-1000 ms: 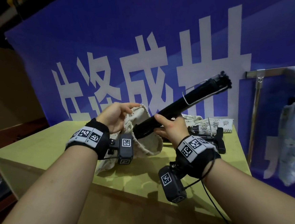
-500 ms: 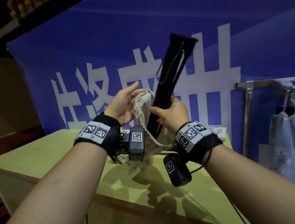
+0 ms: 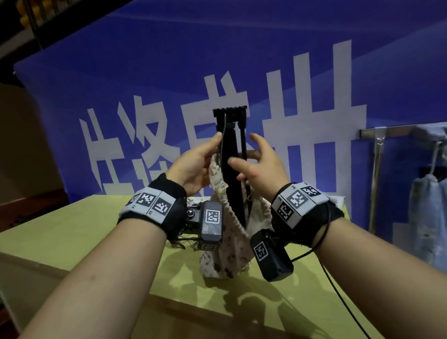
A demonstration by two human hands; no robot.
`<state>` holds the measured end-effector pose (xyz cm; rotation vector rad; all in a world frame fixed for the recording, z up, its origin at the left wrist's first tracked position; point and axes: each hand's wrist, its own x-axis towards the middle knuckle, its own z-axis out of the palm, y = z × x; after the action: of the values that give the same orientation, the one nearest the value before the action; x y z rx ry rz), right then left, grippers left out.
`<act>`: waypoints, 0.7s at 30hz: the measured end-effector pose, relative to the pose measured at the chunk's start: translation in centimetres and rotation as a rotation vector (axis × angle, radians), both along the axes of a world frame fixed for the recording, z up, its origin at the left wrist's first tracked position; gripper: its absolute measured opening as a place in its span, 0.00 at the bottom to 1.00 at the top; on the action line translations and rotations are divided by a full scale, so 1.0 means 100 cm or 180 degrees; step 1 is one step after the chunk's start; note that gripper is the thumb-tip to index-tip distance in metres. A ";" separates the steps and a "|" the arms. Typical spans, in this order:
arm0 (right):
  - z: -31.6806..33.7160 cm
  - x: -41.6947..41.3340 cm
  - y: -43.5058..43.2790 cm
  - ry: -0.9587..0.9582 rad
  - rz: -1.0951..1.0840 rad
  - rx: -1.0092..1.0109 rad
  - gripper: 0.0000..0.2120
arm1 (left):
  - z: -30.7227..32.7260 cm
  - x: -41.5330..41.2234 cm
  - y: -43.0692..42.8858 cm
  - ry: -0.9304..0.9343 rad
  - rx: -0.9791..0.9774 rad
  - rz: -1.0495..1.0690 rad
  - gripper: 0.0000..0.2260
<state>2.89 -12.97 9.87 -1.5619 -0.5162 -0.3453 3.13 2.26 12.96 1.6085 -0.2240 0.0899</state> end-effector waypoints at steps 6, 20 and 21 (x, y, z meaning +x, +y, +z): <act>0.007 0.006 0.006 -0.0143 -0.0695 -0.0212 0.39 | -0.004 0.003 0.005 0.0139 0.0161 0.0007 0.09; 0.017 0.003 -0.001 -0.0522 -0.0731 0.0061 0.16 | -0.002 0.011 0.012 0.0086 -0.0215 0.0427 0.19; 0.018 0.003 -0.003 -0.0558 -0.0729 0.0176 0.16 | -0.001 0.011 0.013 0.0101 -0.0181 0.0452 0.21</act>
<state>3.14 -13.26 11.69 -1.5481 -0.4589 -0.6709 4.21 3.54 12.85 1.5668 -0.0818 0.1784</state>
